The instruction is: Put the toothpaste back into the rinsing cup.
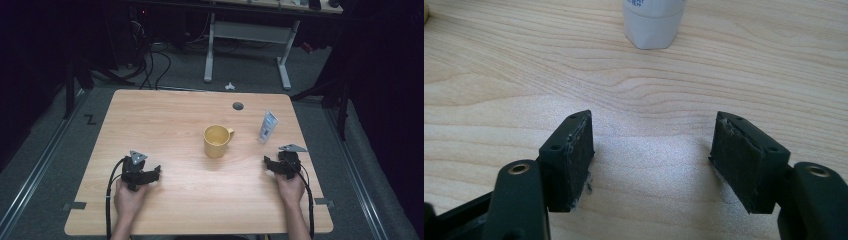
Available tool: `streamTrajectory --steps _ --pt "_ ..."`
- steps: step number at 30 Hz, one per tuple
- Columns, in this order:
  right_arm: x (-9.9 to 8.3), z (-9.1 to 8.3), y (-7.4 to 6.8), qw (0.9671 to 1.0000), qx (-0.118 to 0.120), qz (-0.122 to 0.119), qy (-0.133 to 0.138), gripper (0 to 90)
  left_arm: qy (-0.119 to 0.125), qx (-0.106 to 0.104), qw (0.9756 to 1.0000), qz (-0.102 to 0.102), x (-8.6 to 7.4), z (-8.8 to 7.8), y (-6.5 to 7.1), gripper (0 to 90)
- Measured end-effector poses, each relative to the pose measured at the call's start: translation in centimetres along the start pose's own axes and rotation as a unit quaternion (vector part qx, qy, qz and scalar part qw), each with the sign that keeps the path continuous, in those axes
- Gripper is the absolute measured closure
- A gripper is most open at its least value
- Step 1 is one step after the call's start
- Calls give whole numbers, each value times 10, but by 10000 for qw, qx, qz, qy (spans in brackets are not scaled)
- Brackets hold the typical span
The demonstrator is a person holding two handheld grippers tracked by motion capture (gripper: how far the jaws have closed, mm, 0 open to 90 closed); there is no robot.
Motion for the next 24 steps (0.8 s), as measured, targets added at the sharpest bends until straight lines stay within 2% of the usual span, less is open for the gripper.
streamTrajectory --steps 24 --pt "0 0 -1 10000 9 -16 -13 323 5 13 10000 1 0 0 0 217"
Point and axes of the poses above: each handheld gripper's, and its own axes: z roughly forward along the jaws, x roughly out of its top, y roughly to its right, the point moved 7 cm from there along z, roughly forward along the jaws, and after that the axes turned 9 degrees about z, right-handed, at the moved point
